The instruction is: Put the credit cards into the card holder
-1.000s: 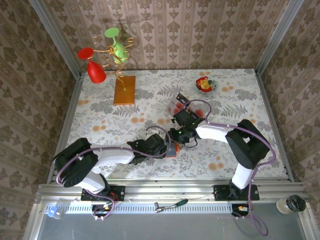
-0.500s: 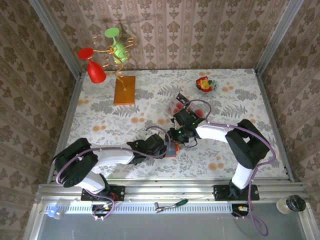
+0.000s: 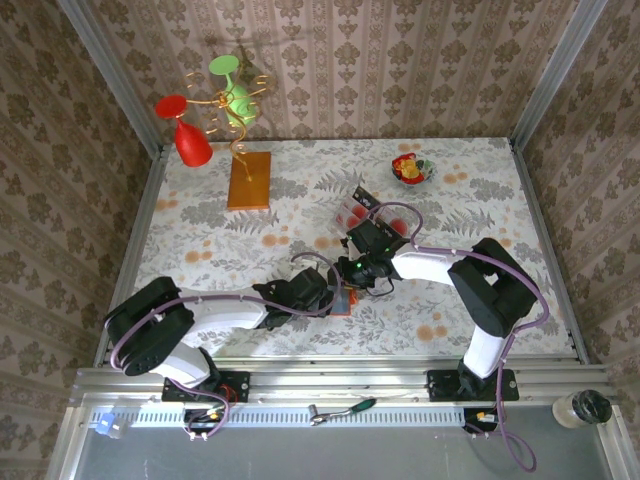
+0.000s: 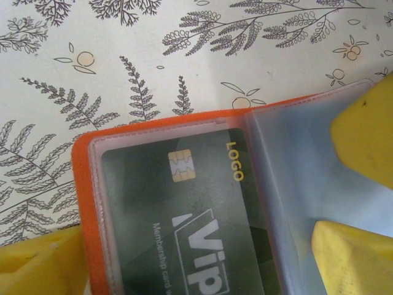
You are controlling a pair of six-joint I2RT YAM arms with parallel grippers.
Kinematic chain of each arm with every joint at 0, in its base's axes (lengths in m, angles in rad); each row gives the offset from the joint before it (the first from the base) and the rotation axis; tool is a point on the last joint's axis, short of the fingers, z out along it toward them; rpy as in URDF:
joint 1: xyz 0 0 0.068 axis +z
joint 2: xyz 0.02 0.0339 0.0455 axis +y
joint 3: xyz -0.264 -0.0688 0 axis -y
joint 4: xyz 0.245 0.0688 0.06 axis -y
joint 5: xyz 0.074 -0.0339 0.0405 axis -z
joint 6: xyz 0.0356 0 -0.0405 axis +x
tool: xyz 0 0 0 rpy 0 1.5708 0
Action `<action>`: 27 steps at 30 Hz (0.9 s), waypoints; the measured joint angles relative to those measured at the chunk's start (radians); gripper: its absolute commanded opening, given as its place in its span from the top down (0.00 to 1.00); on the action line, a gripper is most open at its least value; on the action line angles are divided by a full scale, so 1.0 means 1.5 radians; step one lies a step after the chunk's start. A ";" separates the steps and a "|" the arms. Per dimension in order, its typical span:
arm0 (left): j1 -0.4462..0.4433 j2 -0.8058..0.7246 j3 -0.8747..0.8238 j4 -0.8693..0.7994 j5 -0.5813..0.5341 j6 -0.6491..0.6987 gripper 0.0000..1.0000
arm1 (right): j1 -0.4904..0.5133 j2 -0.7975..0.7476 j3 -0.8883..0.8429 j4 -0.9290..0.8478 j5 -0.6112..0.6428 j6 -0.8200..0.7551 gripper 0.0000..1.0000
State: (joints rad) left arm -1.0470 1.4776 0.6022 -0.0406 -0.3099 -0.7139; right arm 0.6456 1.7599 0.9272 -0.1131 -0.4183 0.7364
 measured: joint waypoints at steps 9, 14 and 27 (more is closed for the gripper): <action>0.010 -0.136 -0.003 -0.041 -0.006 0.005 0.00 | 0.002 -0.005 0.001 -0.002 -0.011 0.006 0.59; 0.059 -0.240 -0.028 -0.064 -0.011 0.005 0.00 | 0.024 -0.010 0.022 -0.018 -0.014 0.018 0.48; 0.138 -0.395 -0.081 -0.154 -0.005 0.005 0.00 | 0.084 0.009 0.123 -0.032 -0.008 0.060 0.38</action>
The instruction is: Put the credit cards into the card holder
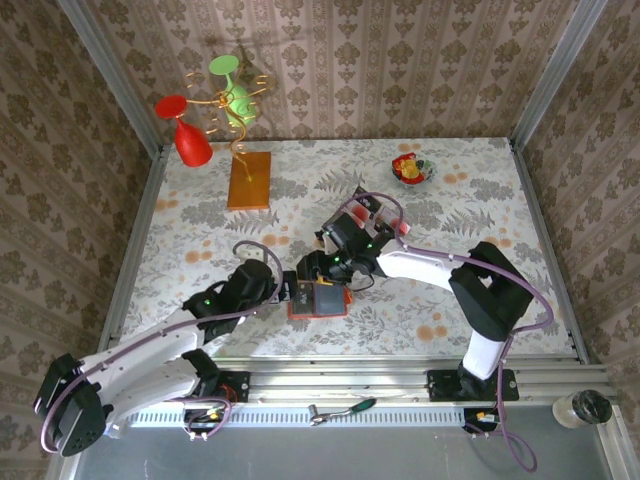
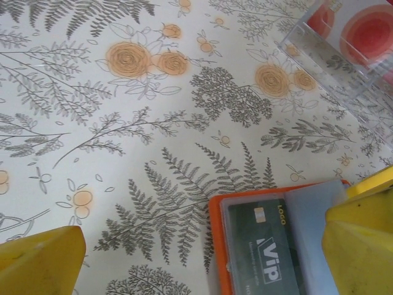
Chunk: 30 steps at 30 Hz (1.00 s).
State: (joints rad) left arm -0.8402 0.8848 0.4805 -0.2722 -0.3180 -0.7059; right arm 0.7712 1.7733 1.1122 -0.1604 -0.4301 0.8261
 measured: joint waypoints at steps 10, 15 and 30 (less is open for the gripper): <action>0.017 -0.034 -0.023 -0.028 0.011 0.000 0.00 | 0.029 0.074 0.030 0.008 0.006 0.041 0.38; 0.017 -0.044 -0.023 -0.028 0.018 0.000 0.00 | 0.034 0.094 0.030 0.021 0.008 0.051 0.38; 0.017 -0.039 -0.054 -0.023 0.031 -0.014 0.00 | 0.022 0.087 0.026 0.033 0.021 0.060 0.48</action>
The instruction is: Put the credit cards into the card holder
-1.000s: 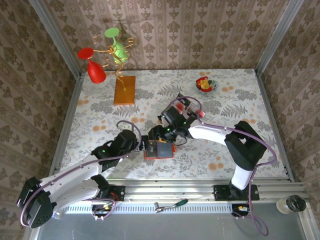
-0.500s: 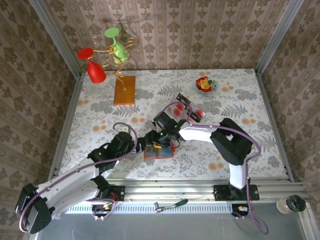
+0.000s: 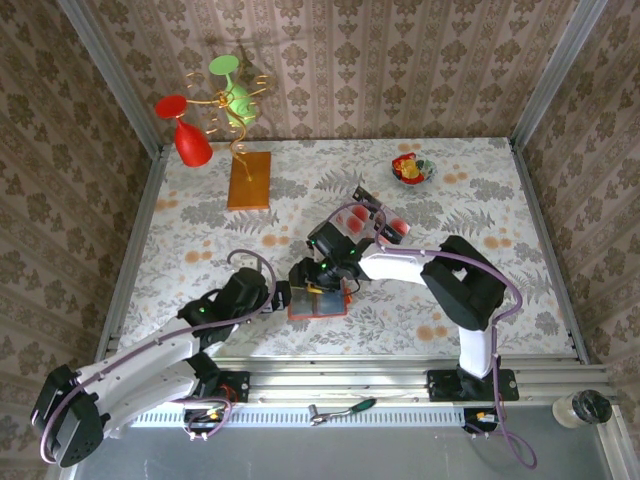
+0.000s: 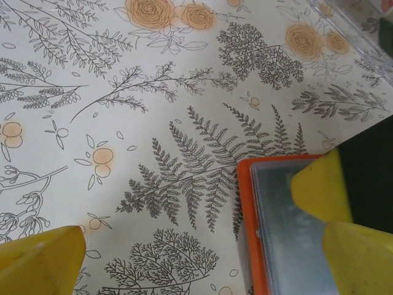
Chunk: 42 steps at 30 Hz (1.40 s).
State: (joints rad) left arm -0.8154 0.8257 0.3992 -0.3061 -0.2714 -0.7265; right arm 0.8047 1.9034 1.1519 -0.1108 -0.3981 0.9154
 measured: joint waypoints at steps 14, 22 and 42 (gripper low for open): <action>-0.014 0.045 -0.009 0.026 0.004 -0.015 0.00 | -0.010 -0.022 -0.042 0.006 0.007 -0.001 0.82; -0.037 0.106 -0.009 0.062 0.004 -0.025 0.00 | -0.010 -0.021 -0.042 0.007 0.007 -0.002 0.82; -0.045 0.126 -0.008 0.080 0.002 -0.027 0.00 | -0.053 -0.204 -0.097 -0.179 0.176 -0.150 0.47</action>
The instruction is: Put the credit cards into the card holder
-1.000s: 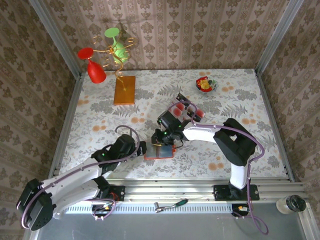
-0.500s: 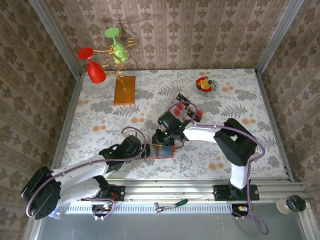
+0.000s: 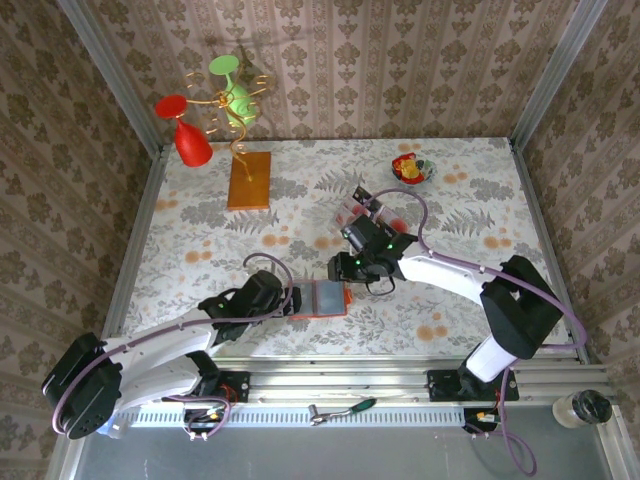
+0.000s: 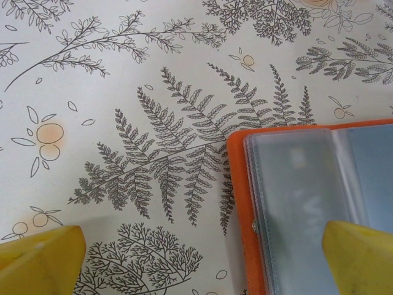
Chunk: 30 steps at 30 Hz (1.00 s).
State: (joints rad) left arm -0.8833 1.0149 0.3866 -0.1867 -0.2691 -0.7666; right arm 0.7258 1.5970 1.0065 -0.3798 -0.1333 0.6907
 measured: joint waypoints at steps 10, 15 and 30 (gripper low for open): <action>0.000 0.018 0.025 -0.005 -0.003 0.003 0.00 | 0.011 0.043 -0.025 -0.049 0.053 -0.045 0.65; 0.000 0.033 0.035 -0.007 -0.003 0.005 0.00 | 0.011 0.063 -0.025 -0.048 0.056 -0.053 0.85; 0.000 0.085 0.086 -0.005 -0.002 0.023 0.00 | -0.067 -0.031 -0.124 -0.049 0.070 -0.074 0.93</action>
State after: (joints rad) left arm -0.8833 1.1423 0.5163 -0.1940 -0.2726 -0.7322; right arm 0.6250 1.5513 0.8204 -0.4530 -0.0284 0.5797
